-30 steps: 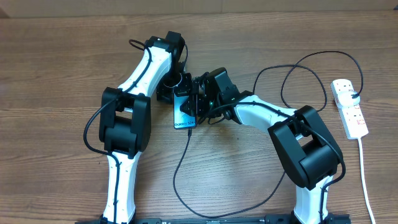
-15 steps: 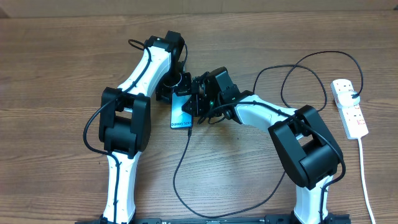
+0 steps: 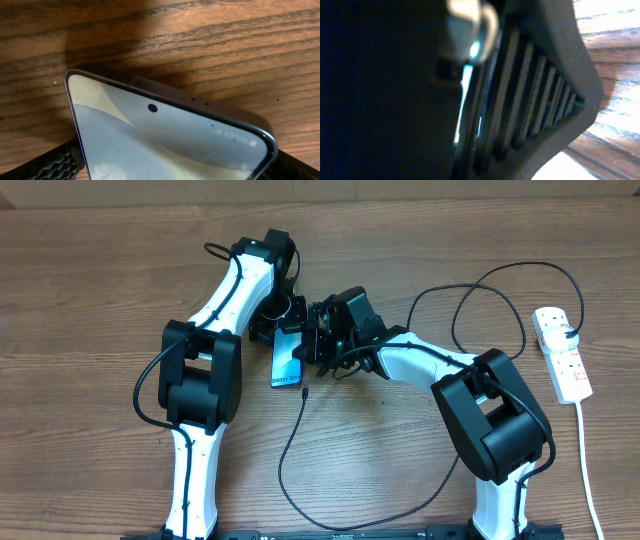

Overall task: Plug charger to phone and switch on socket
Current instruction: 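Lift the phone off the table with both grippers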

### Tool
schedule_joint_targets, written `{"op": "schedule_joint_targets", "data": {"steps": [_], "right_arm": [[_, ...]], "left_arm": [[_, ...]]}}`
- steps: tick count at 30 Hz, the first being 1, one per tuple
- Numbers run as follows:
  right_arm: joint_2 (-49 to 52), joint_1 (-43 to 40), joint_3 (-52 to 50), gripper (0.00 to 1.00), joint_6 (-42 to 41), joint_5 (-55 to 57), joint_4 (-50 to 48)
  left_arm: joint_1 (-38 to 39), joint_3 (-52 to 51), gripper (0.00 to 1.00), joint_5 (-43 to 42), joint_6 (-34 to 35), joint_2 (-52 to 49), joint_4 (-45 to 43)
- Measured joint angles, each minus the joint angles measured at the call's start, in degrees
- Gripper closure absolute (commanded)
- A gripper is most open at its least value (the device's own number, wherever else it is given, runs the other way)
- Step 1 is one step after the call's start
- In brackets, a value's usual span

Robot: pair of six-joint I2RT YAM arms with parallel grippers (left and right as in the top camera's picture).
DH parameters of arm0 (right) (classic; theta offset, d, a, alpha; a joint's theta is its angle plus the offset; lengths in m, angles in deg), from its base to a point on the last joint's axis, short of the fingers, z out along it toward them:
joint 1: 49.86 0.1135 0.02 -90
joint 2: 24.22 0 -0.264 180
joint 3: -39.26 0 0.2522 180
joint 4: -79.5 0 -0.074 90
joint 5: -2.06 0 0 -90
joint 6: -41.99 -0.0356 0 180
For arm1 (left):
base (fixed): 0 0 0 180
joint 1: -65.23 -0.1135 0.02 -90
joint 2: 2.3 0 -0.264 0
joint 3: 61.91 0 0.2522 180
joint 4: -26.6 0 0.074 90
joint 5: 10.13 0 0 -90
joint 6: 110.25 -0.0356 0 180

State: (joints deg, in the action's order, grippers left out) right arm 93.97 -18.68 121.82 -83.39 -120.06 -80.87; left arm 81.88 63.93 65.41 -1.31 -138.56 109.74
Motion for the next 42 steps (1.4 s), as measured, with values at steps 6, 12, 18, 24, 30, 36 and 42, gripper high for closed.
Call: {"op": "schedule_joint_targets", "data": {"steps": [6,12,18,24,30,36,42], "right_arm": [[0.04,-0.02,0.0,0.96,-0.72,-0.74,-0.13],[0.72,-1.16,0.0,0.96,-1.09,-3.69,0.2],[1.27,-2.56,0.0,0.96,-1.6,-6.21,-1.14],[2.64,-4.17,-0.48,0.96,-1.9,-13.18,-6.78],[3.19,-6.8,-1.01,0.96,-4.11,-25.14,-16.98],[3.19,-9.49,-0.98,0.96,-8.09,-32.13,-21.18],[3.19,-11.19,-0.98,0.96,-9.05,-35.65,-21.22]], "left_arm": [[-0.13,0.0,0.0,-0.17,-0.35,0.0,0.02],[-2.51,0.26,0.0,-7.32,-5.46,-0.02,0.74],[-6.4,1.53,0.0,-19.17,-10.71,-1.49,0.68],[-9.29,2.4,0.0,-30.23,-16.61,-2.21,-0.13],[-9.75,2.89,0.17,-42.51,-22.12,-2.21,0.44],[-9.22,2.89,0.29,-50.51,-24.3,-2.21,1.53],[-9.14,2.89,0.65,-52.63,-25.9,-2.45,2.67]]}}
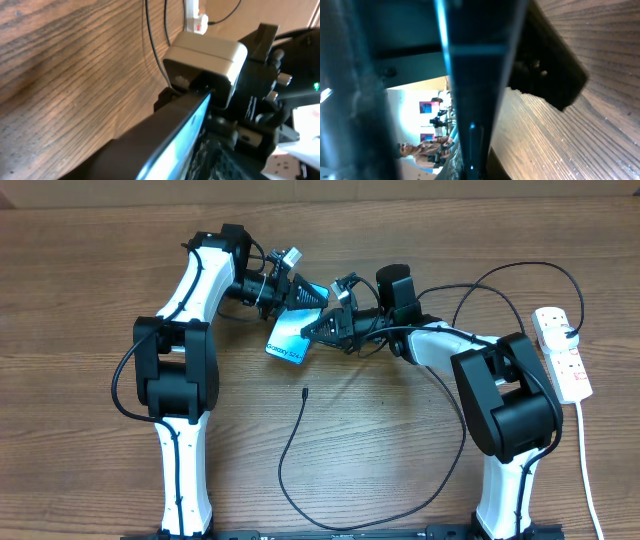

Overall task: Plug charger to phone and switch on socket
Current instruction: 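Lift the phone off the table with both grippers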

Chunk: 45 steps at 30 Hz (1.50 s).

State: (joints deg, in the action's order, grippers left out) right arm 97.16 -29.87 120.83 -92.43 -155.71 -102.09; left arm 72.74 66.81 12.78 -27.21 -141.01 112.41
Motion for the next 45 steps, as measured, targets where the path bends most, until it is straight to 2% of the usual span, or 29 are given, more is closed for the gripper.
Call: {"op": "schedule_joint_targets", "data": {"steps": [2,7,9,10,11,12,14,16,21,26,31,37,44,45], "right_arm": [[0.0,-0.52,0.0,0.96,0.0,-1.14,0.24],[0.0,-1.6,0.07,0.96,-0.9,-3.78,1.07],[0.0,-1.88,0.13,0.83,-1.07,-4.48,1.68],[0.0,-1.9,0.28,0.7,-1.09,-4.48,2.03],[0.0,-1.9,0.35,0.5,-0.94,-4.15,2.16],[0.0,-1.88,0.37,0.38,-0.98,-3.54,2.73],[0.0,-1.92,0.35,0.26,-0.63,-2.86,3.17],[0.0,-1.95,0.37,0.25,-0.52,-2.64,2.95],[0.0,-1.97,0.37,0.3,-0.66,-4.39,2.97],[0.0,-1.62,0.37,0.49,-1.57,-7.78,2.99],[0.0,-0.98,0.37,0.58,-2.25,-8.5,2.99],[0.0,-0.66,0.37,0.71,-2.36,-8.48,3.02],[0.0,-0.57,0.37,0.95,-2.67,-9.05,2.95],[0.0,-0.61,0.37,0.96,-2.89,-9.38,2.97]], "left_arm": [[0.0,0.0,0.81,-0.2,-0.42,-0.22,0.31],[0.02,0.02,0.96,-3.74,-2.29,-0.31,0.94],[0.09,0.02,0.96,-4.35,-2.64,-0.31,1.07],[0.31,0.02,0.96,-4.2,-2.6,-0.31,1.07],[0.39,0.02,0.96,-3.23,-2.43,-0.31,1.09],[0.39,0.02,0.96,-2.93,-2.19,-0.31,1.49],[0.44,0.02,0.96,-2.56,-2.01,-0.31,1.68],[0.44,0.02,0.96,-2.34,-1.99,-0.31,1.68],[0.44,0.02,0.96,-1.86,-0.68,-0.31,1.51],[0.44,0.02,0.96,-1.68,3.72,-0.31,0.13],[0.26,0.02,0.96,-1.64,6.86,-0.31,-0.17],[-0.07,0.02,0.96,-2.64,8.13,-0.31,-0.17],[-0.13,0.02,0.95,-2.84,8.26,-0.33,0.37],[-0.17,0.02,0.92,-3.21,8.09,-0.33,0.68]]}}
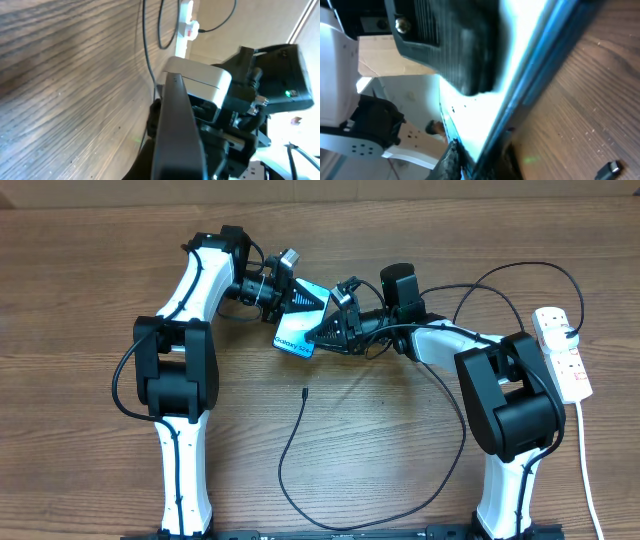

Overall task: Plug charger to phone and switch on socket
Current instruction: 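Lift the phone off the table with both grippers, then release the phone from the right gripper and move right gripper down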

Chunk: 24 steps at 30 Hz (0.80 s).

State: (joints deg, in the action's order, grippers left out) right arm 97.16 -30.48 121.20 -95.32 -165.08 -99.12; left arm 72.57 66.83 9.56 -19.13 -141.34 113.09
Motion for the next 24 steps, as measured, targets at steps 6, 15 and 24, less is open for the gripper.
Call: {"op": "schedule_joint_targets", "data": {"steps": [6,15,24], "right_arm": [[0.0,-0.24,0.02,0.96,0.0,-1.92,-0.02],[0.0,-1.27,0.0,0.96,0.2,-4.81,-0.04],[0.0,-2.78,0.02,0.96,-2.27,-6.32,0.31]], "left_arm": [[-0.24,0.0,0.79,-2.14,-0.63,-0.02,3.61],[0.28,0.0,0.79,-2.64,-3.28,-0.04,8.83],[0.94,0.0,0.83,-2.6,-9.05,-0.07,13.77]]}}
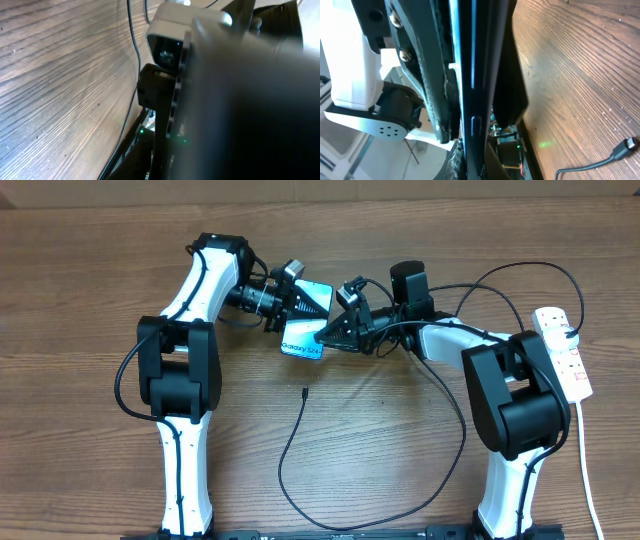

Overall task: Plug charger to phone and switch on socket
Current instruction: 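Release the phone from the right gripper and move right gripper down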

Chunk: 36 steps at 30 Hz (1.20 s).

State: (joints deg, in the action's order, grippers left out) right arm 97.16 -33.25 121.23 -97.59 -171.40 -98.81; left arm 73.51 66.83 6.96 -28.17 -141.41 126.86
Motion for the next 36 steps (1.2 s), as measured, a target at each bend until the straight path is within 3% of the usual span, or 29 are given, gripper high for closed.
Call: {"op": "schedule_joint_targets", "data": {"steps": [4,11,15,19,28,33,36], "right_arm": [[0.0,-0.11,0.0,0.96,-0.5,-0.42,0.09],[0.0,-0.37,0.0,0.94,-1.18,-0.81,0.13],[0.0,-0.46,0.04,0.58,-1.6,0.61,0.42],[0.0,-0.83,0.07,0.34,-2.75,1.79,0.55],[-4.87,-1.22,0.02,0.35,-4.31,5.18,3.93],[-14.43,-1.2,0.17,0.37,-1.05,9.73,17.81],[-19.23,-1.07,0.66,0.38,3.72,17.29,32.39]], "left_arm": [[0.0,0.0,0.96,-0.17,-2.03,0.0,1.25],[0.02,0.0,0.96,-0.92,-4.72,0.0,1.07],[0.28,0.0,0.96,-0.33,-4.59,0.0,-1.7],[0.42,0.02,0.96,3.87,-1.38,0.0,-6.64],[-1.55,0.09,0.96,14.67,10.45,-0.09,-8.09],[-3.21,0.09,0.96,17.16,12.28,-0.09,-5.42],[-3.87,0.11,0.96,18.03,11.54,-0.09,-2.56]]}}
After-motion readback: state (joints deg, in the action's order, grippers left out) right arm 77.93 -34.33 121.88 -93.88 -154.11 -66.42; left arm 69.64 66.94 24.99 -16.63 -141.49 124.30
